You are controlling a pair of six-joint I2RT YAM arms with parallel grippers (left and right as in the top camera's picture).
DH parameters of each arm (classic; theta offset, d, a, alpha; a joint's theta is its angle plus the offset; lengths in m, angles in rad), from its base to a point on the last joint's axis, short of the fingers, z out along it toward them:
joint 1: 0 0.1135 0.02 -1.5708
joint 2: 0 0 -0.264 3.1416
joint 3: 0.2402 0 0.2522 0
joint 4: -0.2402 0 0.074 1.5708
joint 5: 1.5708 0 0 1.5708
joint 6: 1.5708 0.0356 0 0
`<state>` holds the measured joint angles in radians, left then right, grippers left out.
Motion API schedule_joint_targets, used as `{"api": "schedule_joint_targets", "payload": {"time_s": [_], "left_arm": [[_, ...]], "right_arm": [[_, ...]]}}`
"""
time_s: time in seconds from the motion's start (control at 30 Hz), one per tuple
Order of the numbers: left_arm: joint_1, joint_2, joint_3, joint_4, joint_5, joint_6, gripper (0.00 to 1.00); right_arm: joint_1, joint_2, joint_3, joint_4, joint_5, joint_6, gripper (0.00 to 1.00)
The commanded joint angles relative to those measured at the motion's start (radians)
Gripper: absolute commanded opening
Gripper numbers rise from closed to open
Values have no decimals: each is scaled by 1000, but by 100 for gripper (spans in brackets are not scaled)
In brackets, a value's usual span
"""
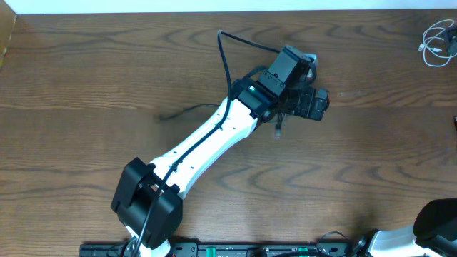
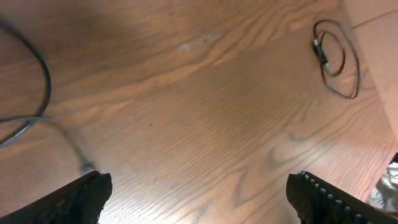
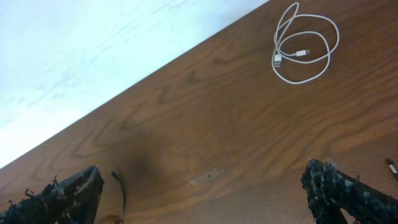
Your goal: Untangle cables
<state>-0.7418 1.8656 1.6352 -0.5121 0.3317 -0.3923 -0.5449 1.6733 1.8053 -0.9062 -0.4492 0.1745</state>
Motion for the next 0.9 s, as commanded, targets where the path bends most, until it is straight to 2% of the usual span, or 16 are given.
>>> {"api": "schedule_joint_targets", "payload": {"time_s": [0.0,0.2,0.4,0.63,0.87], "left_arm": [[31,-50,31,5,1,3,96],[147,-151,47,5,1,2,97],[352,-277,47,-42,1,-6,97],[573,-331,47,-130,1,-5,97],[637,-328,42,-188,-3,5,97]], "right_arm": [[20,8,6,-3,5,-15,99],[83,23,-5,-12,1,-16,99],[216,58,-65,-20,-6,-71,99],[447,159,-115,5,-59,-274,99],[661,285,-115,5,-42,-437,97]]}}
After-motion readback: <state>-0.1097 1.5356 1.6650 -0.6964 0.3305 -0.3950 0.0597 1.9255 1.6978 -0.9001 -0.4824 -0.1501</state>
